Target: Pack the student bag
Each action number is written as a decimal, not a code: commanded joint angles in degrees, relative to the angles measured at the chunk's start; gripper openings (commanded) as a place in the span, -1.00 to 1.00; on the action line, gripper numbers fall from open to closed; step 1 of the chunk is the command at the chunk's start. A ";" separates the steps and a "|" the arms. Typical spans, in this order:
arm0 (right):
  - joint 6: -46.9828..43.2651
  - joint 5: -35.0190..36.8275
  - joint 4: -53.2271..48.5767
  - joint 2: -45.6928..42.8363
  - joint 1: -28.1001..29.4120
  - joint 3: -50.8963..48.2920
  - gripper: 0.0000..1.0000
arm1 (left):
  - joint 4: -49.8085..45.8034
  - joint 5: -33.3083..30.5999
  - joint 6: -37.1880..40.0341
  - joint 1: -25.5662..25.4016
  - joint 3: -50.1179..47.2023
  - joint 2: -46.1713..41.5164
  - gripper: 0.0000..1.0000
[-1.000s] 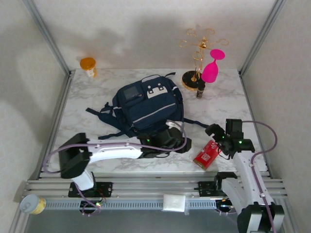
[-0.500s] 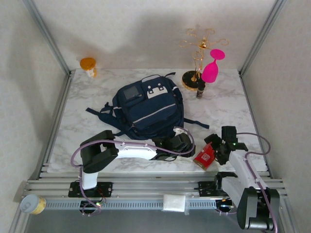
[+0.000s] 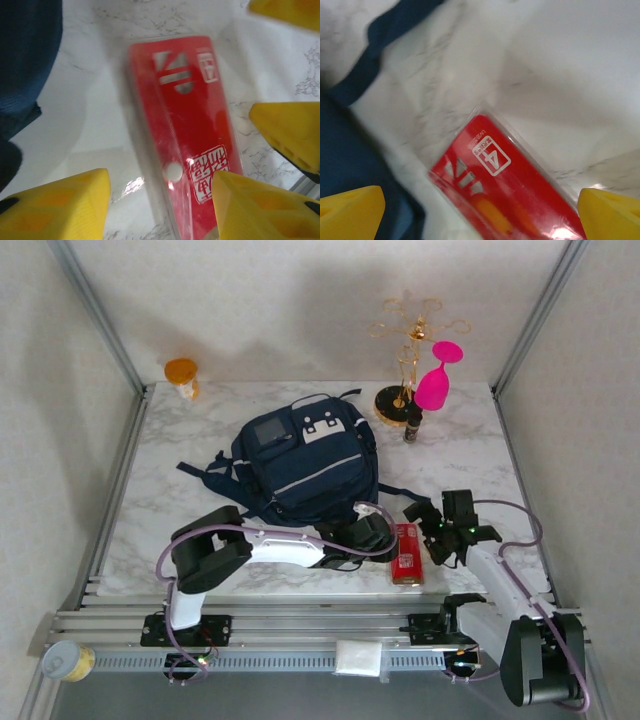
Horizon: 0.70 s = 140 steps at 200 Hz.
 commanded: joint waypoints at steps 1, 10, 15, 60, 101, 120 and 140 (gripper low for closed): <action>-3.53 -4.21 -4.08 -1.73 -2.30 0.66 0.97 | 1.33 1.32 -2.25 -0.45 2.93 2.74 0.07; -5.45 -2.05 -7.91 -1.79 -3.36 0.72 0.97 | 1.06 1.20 -2.91 -0.48 3.73 3.66 0.04; -6.58 -0.98 -9.17 -1.80 -3.64 0.72 0.97 | 0.53 0.73 -3.46 -0.44 4.12 4.12 0.02; -11.26 -1.89 -10.90 -0.66 -3.35 -2.20 0.90 | 1.05 -0.68 -6.26 0.36 5.81 7.50 -0.26; -12.60 -7.65 -8.50 0.87 -1.77 -5.28 0.77 | -0.10 -1.17 -6.04 2.86 8.53 11.24 -0.50; -12.63 -9.87 -7.92 1.30 -0.17 -4.82 0.69 | -3.33 -1.88 -5.62 3.50 10.98 13.30 -0.64; -11.95 -12.81 -6.04 -1.24 0.51 -4.70 0.66 | -5.57 -4.46 -5.66 3.76 10.62 13.49 -0.66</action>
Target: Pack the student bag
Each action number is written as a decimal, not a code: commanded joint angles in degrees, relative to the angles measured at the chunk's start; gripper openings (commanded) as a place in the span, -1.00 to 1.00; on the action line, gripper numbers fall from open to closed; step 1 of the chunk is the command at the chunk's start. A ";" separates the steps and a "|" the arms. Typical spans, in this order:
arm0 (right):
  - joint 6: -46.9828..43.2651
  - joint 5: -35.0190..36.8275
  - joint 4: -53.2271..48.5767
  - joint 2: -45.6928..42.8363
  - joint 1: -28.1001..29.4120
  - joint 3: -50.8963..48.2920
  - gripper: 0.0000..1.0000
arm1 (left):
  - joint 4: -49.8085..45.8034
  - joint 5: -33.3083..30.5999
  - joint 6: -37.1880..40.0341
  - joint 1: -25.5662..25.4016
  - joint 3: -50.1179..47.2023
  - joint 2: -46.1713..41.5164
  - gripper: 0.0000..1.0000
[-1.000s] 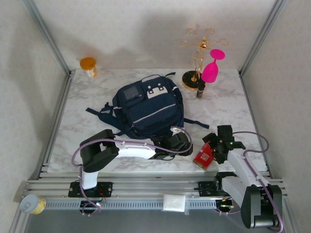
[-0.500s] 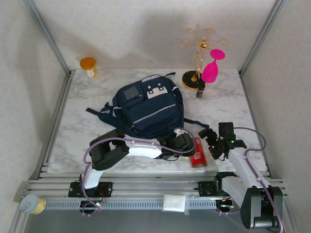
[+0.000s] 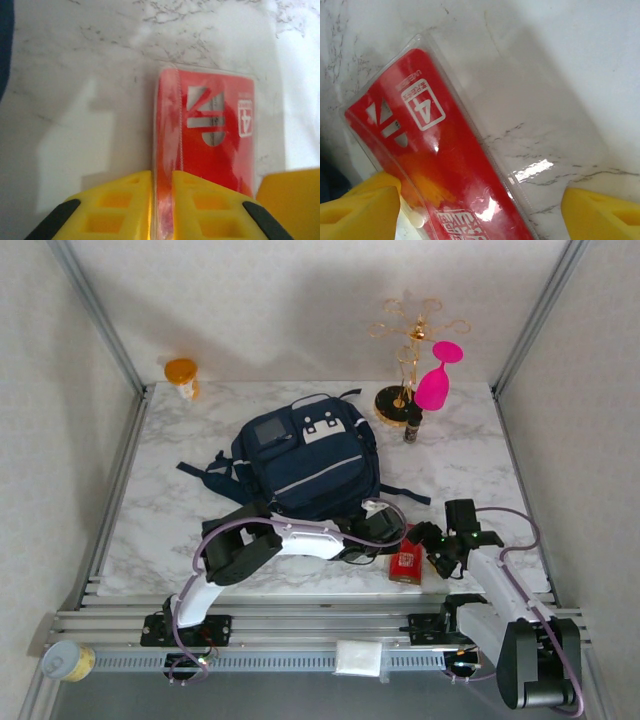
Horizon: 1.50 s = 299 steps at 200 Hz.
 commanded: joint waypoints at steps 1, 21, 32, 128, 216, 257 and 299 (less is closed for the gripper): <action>0.40 -11.47 2.50 -0.94 2.31 -1.89 0.65 | -4.06 -4.06 -0.13 1.77 0.61 2.90 -0.66; 0.69 -13.90 3.70 -0.95 2.32 -2.16 0.52 | -4.48 -3.03 -0.70 1.99 0.43 3.82 -0.71; 0.03 -14.06 3.24 -0.76 2.26 -1.64 0.47 | -4.50 -3.12 -1.13 1.97 -0.19 3.91 -0.77; -4.31 -14.63 1.41 -2.88 2.00 1.12 -0.08 | -2.64 -1.65 -4.83 2.92 -4.20 3.24 -0.92; -2.88 -18.79 4.81 -9.05 1.62 1.29 -0.39 | -2.68 -2.40 -5.56 3.12 -5.11 1.88 -0.93; -5.46 -15.08 0.67 -6.81 1.44 1.12 -0.66 | -2.78 -2.53 -5.19 3.07 -4.61 1.11 -0.94; -6.04 -13.47 -1.45 -7.14 0.81 1.59 -0.87 | -3.08 -2.23 -4.28 3.03 -3.61 0.05 -0.92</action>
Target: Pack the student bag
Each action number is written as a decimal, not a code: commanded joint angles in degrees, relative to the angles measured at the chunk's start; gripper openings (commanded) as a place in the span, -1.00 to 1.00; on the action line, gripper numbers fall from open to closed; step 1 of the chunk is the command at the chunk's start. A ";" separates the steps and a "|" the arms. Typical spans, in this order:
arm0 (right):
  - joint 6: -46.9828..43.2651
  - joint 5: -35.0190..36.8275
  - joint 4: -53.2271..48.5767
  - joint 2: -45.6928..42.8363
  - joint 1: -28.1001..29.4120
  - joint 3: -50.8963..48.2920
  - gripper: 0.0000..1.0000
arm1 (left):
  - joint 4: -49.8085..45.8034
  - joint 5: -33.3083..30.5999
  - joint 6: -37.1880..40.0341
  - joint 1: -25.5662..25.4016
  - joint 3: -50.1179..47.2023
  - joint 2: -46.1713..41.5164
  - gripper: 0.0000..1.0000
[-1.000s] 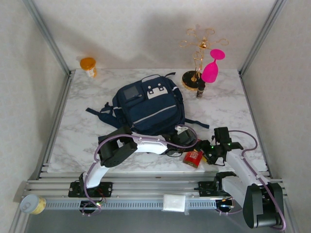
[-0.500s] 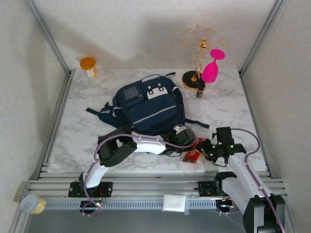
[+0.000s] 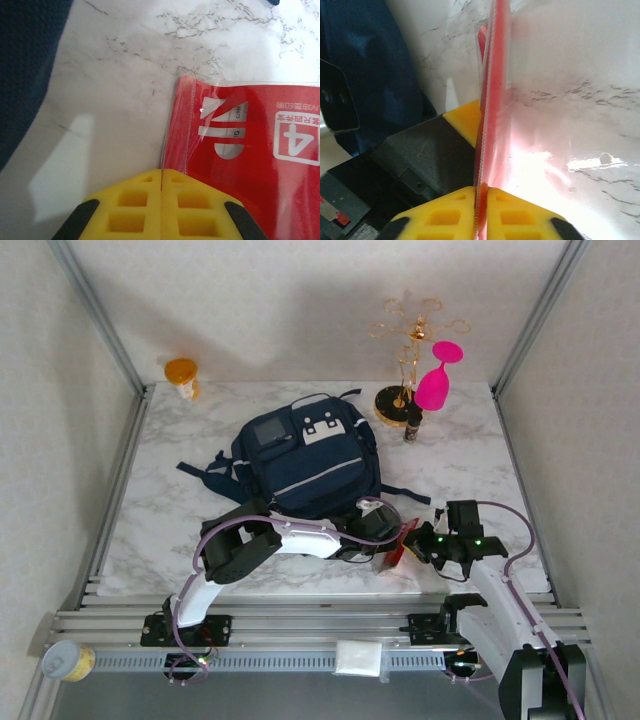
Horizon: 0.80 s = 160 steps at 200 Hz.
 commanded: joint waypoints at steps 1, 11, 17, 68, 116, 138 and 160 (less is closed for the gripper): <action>-1.37 0.73 -1.87 -0.17 -0.28 1.05 -0.88 | -6.66 -3.13 0.01 2.09 -1.05 0.35 -0.92; -1.27 0.68 -2.25 -0.58 -0.48 1.42 -0.93 | -7.06 -3.04 1.05 2.13 0.05 -0.38 -0.91; -1.26 0.65 -2.32 -0.90 -0.68 1.64 -0.95 | -7.47 -3.03 2.23 2.12 1.13 -0.90 -0.90; -2.89 5.41 -9.87 -4.76 -1.45 9.84 -1.00 | -17.23 -4.10 14.92 2.56 7.03 -12.09 -0.65; -5.50 3.56 -10.25 -2.90 -1.43 19.15 -1.00 | -26.59 -14.05 29.64 6.89 0.74 -31.47 -0.17; -6.44 0.96 -8.24 -0.99 -1.51 22.20 -1.00 | -27.32 -13.16 36.97 8.90 -3.28 -36.59 -0.13; -7.04 -2.60 -5.43 0.17 -1.48 24.07 -1.00 | -26.68 -18.21 45.85 9.16 -9.30 -39.62 -0.01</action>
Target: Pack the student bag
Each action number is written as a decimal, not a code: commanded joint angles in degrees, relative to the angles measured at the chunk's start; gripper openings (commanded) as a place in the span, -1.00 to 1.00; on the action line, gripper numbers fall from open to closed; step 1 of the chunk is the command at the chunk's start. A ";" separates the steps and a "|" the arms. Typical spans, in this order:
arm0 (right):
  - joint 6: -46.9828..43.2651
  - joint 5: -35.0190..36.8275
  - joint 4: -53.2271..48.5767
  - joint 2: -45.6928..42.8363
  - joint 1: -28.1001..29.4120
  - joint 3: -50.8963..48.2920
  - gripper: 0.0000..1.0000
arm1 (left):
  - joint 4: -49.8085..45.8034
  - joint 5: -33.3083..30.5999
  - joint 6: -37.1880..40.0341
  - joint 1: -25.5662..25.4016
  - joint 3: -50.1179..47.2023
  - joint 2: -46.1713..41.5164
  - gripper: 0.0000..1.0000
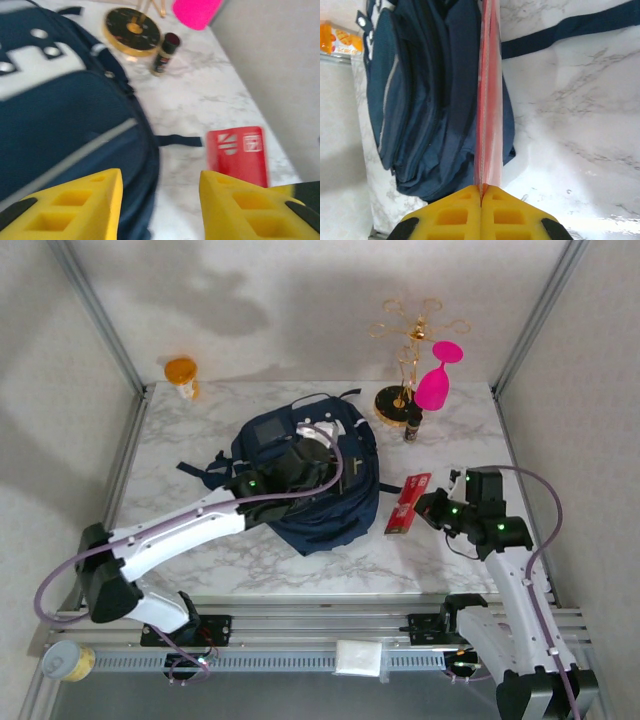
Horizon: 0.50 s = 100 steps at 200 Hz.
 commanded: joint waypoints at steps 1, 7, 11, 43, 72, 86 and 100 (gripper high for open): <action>-2.25 -4.52 2.77 0.88 -0.26 3.24 -1.00 | -5.56 -6.03 13.67 -0.32 -7.26 0.53 0.00; -2.50 -4.34 2.72 1.47 -0.16 3.59 -1.00 | -5.70 -7.08 15.50 -0.32 -8.06 0.79 0.06; -2.66 -4.22 2.70 1.79 -0.25 3.80 -1.00 | -5.77 -7.52 16.69 -0.33 -8.37 1.15 0.07; -2.57 -5.44 4.95 2.79 -0.30 3.27 -1.00 | -3.65 -12.20 21.31 -0.43 -11.02 3.66 0.20; -2.56 -5.70 6.72 3.35 -0.30 1.67 -1.00 | 0.67 -15.88 23.20 0.57 -12.67 4.88 0.32; -2.54 -6.73 7.80 3.72 -0.30 0.96 -1.00 | -0.26 -15.43 23.60 1.43 -11.56 6.35 0.36; -2.73 -6.83 8.31 3.87 -0.26 0.84 -1.00 | -0.28 -14.96 25.26 1.52 -11.36 7.31 0.40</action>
